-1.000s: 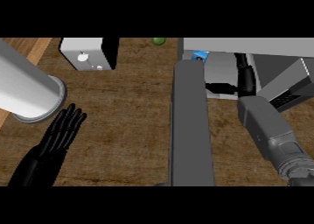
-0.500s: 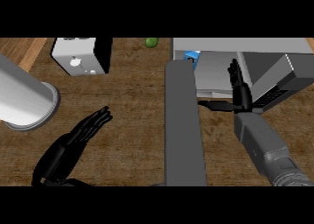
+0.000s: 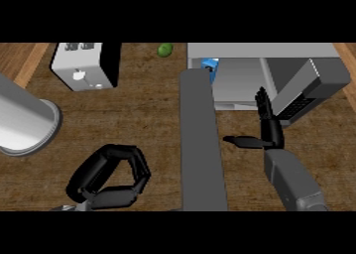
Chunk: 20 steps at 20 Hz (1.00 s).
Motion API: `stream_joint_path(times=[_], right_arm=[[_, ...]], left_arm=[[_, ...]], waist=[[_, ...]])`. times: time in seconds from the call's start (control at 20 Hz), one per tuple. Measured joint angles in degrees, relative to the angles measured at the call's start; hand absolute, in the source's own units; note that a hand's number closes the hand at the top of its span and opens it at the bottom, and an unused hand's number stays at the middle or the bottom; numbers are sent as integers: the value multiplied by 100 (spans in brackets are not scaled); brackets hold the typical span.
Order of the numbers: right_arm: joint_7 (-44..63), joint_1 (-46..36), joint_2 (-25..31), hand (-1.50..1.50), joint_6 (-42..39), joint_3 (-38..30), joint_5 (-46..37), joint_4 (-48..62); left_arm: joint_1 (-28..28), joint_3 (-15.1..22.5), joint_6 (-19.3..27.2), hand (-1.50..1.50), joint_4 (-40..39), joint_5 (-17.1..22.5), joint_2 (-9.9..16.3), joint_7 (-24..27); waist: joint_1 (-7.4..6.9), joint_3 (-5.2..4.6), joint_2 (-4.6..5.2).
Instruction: Pick up the milk, place it into the microwave and close the microwave
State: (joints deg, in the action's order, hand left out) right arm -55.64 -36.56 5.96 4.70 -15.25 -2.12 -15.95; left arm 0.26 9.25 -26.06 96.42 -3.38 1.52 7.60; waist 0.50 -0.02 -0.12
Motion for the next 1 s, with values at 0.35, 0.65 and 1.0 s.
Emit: stream_joint_path(times=[0.35,0.65,1.0], right_arm=[[281,1039,-25,-150,-265,403,-16,-1318],[686,2131,31,-150,-493,706,69,-2919],[1305,3625,165,-150,-755,928,322,-5115]], left_arm=[[-408,437,185,150,-750,-690,-46,159],[-646,1073,379,150,-1559,-964,-120,410],[-1004,2057,880,150,-2305,-723,-118,631]], waist=[[139,-10,-43],[179,-13,-44],[220,-14,-31]])
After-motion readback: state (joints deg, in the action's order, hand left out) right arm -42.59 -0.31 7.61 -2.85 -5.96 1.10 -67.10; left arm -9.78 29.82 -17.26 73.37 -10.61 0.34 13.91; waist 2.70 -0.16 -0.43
